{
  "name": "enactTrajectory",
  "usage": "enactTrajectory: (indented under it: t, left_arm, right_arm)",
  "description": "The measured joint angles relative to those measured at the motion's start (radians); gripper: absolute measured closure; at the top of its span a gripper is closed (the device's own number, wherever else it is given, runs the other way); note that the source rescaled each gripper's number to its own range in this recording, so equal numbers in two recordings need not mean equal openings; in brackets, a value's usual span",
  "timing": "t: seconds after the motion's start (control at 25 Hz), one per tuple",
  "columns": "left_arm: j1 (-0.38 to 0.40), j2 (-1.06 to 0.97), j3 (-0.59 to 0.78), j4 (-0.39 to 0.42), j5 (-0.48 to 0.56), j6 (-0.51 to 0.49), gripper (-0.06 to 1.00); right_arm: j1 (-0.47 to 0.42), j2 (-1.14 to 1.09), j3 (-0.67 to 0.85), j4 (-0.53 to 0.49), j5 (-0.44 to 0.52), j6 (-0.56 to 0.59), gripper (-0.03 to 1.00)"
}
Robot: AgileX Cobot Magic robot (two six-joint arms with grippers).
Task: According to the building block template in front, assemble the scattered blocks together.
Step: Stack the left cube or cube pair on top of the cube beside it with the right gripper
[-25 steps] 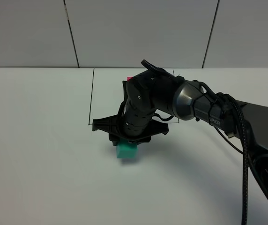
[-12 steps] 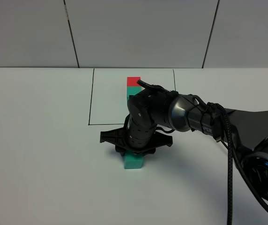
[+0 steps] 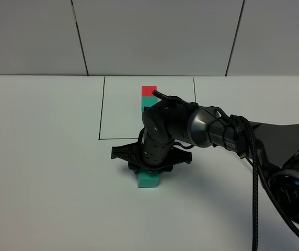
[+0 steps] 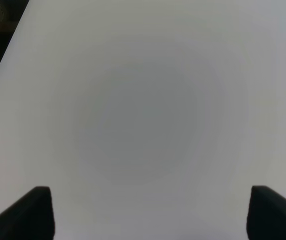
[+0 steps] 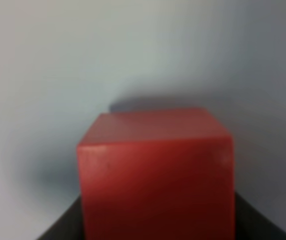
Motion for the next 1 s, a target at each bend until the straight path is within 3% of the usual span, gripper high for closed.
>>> enactTrajectory:
  t: [0.68, 0.76, 1.0]
  left_arm:
    - [0.0, 0.0, 0.0, 0.0, -0.001, 0.0, 0.0]
    - [0.0, 0.0, 0.0, 0.0, -0.001, 0.0, 0.0]
    - [0.0, 0.0, 0.0, 0.0, -0.001, 0.0, 0.0]
  right_arm:
    - [-0.005, 0.0, 0.0, 0.017, 0.0, 0.0, 0.87]
    - [-0.005, 0.0, 0.0, 0.017, 0.0, 0.0, 0.82]
    - [-0.005, 0.0, 0.0, 0.023, -0.013, 0.0, 0.44]
